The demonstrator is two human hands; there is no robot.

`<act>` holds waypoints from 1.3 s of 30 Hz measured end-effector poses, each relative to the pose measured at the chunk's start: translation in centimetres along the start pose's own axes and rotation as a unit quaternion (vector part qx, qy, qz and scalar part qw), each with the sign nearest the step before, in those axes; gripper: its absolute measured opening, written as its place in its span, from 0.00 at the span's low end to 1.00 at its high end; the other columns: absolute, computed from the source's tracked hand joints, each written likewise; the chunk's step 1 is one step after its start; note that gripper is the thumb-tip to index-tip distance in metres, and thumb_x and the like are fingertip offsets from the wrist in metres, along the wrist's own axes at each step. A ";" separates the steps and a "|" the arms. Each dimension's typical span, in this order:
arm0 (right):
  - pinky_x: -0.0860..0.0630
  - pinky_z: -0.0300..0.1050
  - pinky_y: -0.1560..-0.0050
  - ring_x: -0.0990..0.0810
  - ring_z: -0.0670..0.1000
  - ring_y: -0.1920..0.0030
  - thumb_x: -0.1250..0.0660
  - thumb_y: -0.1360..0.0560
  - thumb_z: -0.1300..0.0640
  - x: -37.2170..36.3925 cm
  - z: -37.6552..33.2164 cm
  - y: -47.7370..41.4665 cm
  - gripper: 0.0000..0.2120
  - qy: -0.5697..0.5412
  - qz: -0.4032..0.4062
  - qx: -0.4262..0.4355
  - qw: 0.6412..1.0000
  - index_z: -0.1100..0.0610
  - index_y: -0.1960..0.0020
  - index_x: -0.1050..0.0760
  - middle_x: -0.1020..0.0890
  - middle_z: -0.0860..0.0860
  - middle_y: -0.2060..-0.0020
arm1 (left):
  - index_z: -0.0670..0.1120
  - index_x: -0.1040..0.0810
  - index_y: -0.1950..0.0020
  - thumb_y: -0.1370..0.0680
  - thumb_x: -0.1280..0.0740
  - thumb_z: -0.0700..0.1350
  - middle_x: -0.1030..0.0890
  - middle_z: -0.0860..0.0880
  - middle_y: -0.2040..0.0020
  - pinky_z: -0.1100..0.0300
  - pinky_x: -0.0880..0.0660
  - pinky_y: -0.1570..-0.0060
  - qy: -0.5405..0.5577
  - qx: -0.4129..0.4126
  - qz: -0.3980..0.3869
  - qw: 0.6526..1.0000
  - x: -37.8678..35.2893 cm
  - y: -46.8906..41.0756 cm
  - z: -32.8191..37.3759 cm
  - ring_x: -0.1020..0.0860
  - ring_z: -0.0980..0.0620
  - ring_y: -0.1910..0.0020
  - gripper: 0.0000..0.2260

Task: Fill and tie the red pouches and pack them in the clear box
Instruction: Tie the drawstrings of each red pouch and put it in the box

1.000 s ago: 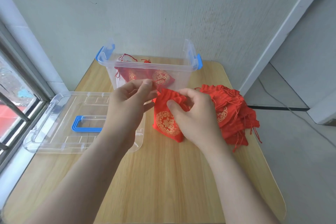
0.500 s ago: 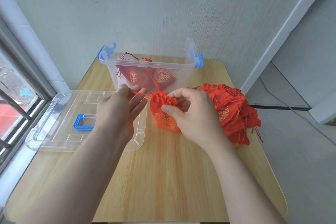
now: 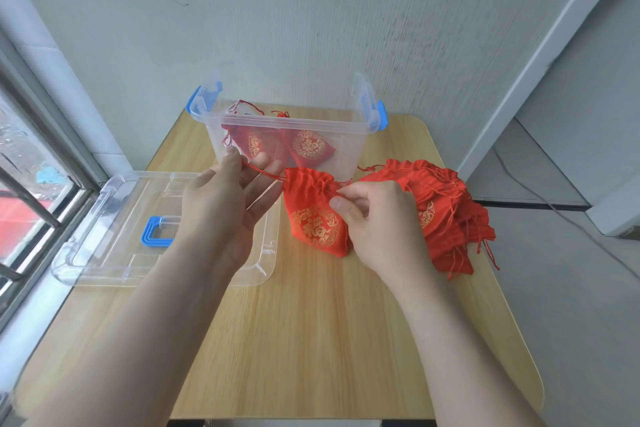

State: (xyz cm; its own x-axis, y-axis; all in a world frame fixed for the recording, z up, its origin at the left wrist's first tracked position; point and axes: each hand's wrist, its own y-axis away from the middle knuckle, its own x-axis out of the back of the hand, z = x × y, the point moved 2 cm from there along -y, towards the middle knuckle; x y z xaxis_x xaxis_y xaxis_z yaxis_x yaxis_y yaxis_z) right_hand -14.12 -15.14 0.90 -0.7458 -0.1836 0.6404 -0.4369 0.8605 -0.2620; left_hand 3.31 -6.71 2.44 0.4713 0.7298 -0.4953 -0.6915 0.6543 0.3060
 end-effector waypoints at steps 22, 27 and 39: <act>0.33 0.35 0.78 0.29 0.43 0.77 0.30 0.18 0.60 1.5 -0.8 -0.9 0.02 -0.617 0.046 -0.345 0.706 0.56 0.49 0.21 0.26 0.47 0.73 | 0.45 0.25 0.53 0.12 0.39 0.50 0.18 0.52 0.66 0.55 0.14 0.51 0.066 0.034 -0.015 0.997 -0.2 -1.2 -0.6 0.12 0.54 0.57 0.13; 0.32 0.35 0.77 0.28 0.43 0.77 0.35 0.17 0.65 1.2 -0.4 -0.5 0.07 -0.619 0.094 -0.366 0.689 0.55 0.49 0.22 0.25 0.47 0.72 | 0.44 0.25 0.54 0.12 0.38 0.50 0.21 0.50 0.67 0.51 0.14 0.48 0.086 0.030 -0.024 0.996 -0.3 -1.6 -0.4 0.15 0.52 0.63 0.14; 0.25 0.37 0.70 0.19 0.46 0.73 0.32 0.18 0.62 1.4 -1.1 0.0 0.06 -0.543 0.214 -0.339 0.738 0.56 0.43 0.19 0.17 0.49 0.71 | 0.45 0.23 0.49 0.13 0.36 0.50 0.27 0.50 0.68 0.51 0.14 0.56 0.151 0.067 0.029 0.986 -0.3 -1.6 -1.0 0.25 0.54 0.73 0.10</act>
State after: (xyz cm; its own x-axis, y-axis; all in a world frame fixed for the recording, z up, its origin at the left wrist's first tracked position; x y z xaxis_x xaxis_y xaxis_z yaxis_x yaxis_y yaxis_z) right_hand -14.60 -14.90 2.56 -0.8671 0.2177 -0.4481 0.0327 0.9224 0.3848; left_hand 3.73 -8.23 1.25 0.2343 0.6877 -0.6872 -0.6238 0.6485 0.4363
